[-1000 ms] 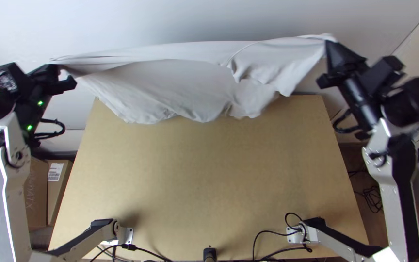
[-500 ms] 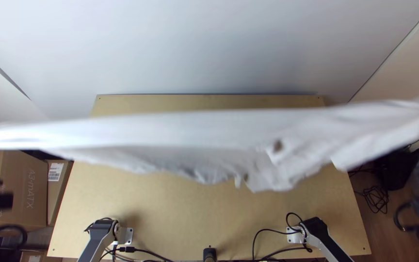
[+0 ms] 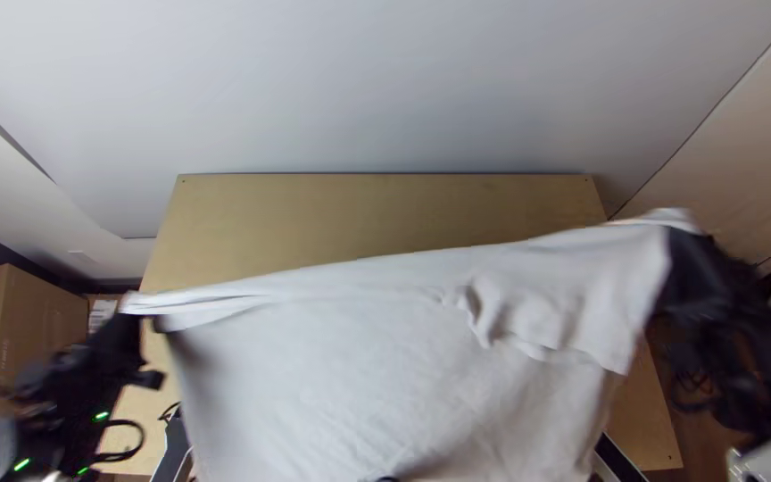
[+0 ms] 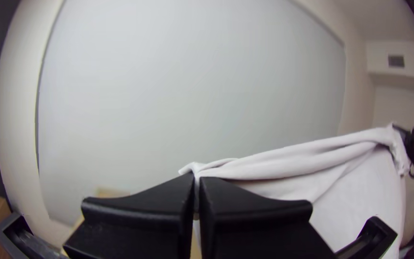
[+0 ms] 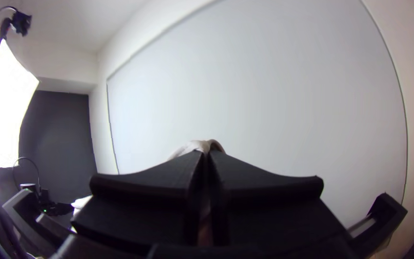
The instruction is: Fold the t-shirt
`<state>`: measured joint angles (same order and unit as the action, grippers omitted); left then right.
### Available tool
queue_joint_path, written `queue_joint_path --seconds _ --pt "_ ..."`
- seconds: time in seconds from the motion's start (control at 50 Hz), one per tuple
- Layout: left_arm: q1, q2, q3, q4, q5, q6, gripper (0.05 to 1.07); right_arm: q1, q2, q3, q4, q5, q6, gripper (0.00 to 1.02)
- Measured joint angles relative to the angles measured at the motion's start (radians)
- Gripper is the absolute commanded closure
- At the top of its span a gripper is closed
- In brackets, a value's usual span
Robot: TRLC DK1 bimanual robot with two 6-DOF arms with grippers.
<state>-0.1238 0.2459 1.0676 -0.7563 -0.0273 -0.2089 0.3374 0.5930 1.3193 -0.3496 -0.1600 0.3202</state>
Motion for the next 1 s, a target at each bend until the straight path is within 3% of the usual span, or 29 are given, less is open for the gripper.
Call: queue_joint_path --seconds 0.18,0.4,0.62,0.82,1.0 --pt "-0.064 -0.105 -0.312 -0.026 -0.01 0.0 1.05 0.062 0.01 -0.377 0.031 0.013 0.044 1.0" --pt "-0.069 -0.063 -0.517 0.135 0.024 -0.006 1.05 0.079 0.077 -0.687 0.285 0.011 0.075 1.0" --pt "-0.064 0.209 -0.576 0.379 0.028 -0.007 1.05 0.072 0.3 -0.696 0.391 0.013 0.081 1.0" --pt "0.063 0.539 -0.57 0.608 0.182 0.001 1.05 0.031 0.515 -0.635 0.468 0.013 0.081 1.0" --pt "0.122 0.839 -0.481 0.71 0.227 0.0 1.05 -0.018 0.73 -0.47 0.48 0.013 0.08 1.0"
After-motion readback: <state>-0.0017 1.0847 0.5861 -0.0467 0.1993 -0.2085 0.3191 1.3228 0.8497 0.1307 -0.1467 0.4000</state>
